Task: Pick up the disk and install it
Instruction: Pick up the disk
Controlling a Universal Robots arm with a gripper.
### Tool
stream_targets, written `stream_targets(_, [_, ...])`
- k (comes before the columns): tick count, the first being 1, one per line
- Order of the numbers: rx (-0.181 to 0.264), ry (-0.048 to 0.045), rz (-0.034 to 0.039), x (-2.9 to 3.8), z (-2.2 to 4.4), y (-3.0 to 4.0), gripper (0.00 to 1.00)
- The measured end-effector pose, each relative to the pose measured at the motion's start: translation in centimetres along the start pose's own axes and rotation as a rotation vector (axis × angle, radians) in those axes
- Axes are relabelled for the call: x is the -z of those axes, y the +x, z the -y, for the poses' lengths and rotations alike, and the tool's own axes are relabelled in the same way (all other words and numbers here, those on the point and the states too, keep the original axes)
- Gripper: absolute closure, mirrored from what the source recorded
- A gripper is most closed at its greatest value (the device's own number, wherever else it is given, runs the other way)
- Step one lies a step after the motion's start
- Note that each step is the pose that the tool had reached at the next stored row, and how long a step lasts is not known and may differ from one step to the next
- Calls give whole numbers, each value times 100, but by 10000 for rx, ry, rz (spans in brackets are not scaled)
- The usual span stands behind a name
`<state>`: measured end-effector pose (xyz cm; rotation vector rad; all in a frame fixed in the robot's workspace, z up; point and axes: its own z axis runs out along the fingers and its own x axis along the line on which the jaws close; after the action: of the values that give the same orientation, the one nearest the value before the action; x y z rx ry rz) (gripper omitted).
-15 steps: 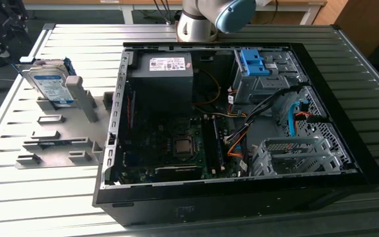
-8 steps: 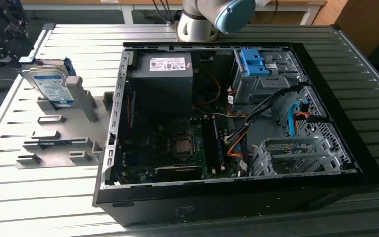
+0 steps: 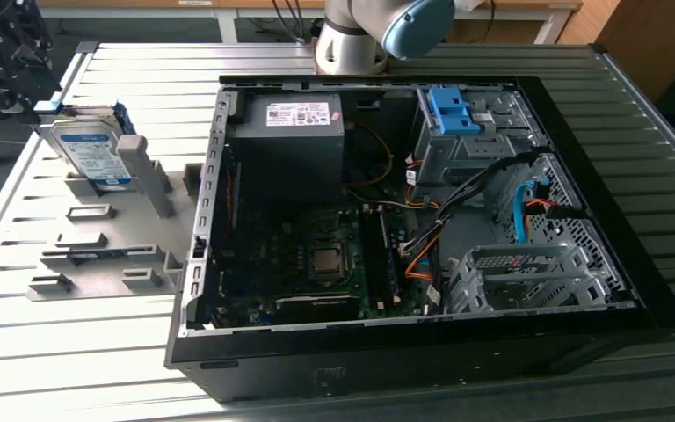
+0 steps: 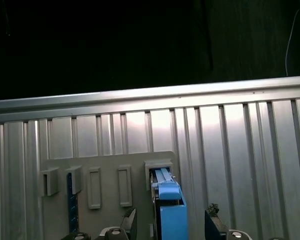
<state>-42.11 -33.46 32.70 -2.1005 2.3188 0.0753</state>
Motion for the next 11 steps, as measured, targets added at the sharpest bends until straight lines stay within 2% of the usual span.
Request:
stream_targets(3, [137, 37, 1, -25, 1, 1, 36])
stream_targets(11, [139, 6, -20, -136, 1, 6, 36])
